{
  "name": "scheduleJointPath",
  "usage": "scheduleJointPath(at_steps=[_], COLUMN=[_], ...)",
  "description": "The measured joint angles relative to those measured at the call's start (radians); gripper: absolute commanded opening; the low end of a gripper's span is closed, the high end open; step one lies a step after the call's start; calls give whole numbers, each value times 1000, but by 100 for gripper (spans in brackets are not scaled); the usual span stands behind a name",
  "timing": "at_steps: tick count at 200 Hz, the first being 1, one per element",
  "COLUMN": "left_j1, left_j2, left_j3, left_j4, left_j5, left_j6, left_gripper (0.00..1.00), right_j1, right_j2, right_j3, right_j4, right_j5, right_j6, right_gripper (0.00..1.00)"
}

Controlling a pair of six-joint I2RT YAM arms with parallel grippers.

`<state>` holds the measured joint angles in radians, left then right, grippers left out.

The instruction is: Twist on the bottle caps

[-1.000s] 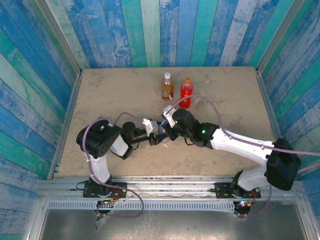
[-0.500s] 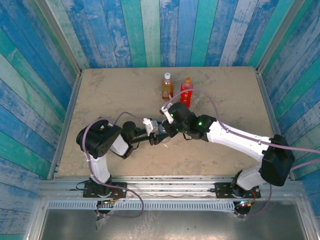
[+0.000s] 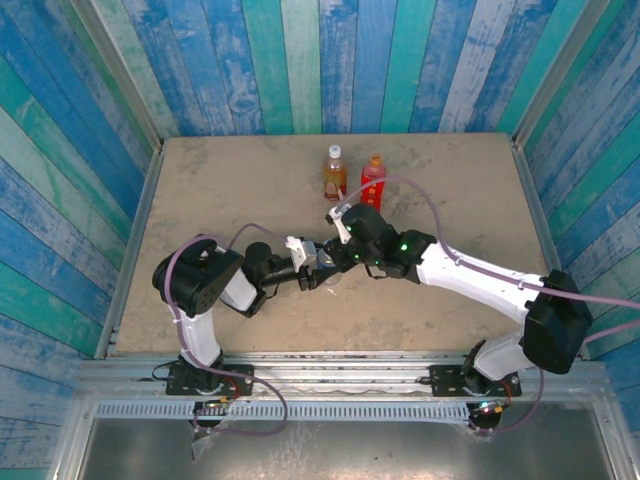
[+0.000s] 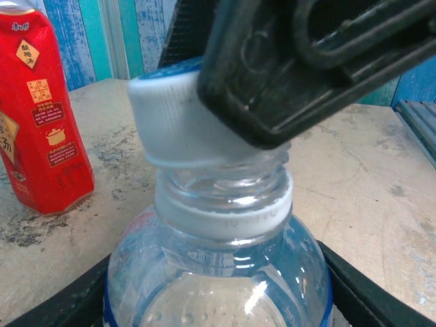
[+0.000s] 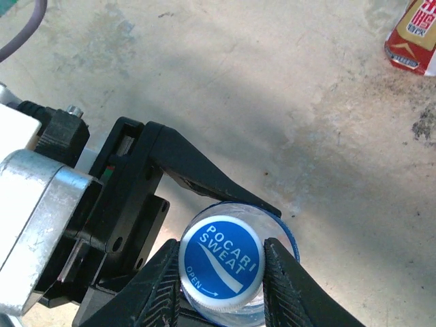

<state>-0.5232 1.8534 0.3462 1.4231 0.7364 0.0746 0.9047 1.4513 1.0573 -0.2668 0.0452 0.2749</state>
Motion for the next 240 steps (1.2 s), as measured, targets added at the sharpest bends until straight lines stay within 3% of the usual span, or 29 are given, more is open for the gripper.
scheduleJointPath(at_steps=[143, 240], left_j1=[0, -5], left_j2=[-2, -4], left_j3=[7, 19], left_j4=[-14, -34], left_j5=[7, 8], left_j6=[5, 4], left_gripper=[60, 60], right_j1=[79, 68], right_j2=[-75, -77], right_j3=[-183, -188], right_j4=[249, 199], right_j5=[171, 153], right_j6=[-127, -69], right_gripper=[31, 49])
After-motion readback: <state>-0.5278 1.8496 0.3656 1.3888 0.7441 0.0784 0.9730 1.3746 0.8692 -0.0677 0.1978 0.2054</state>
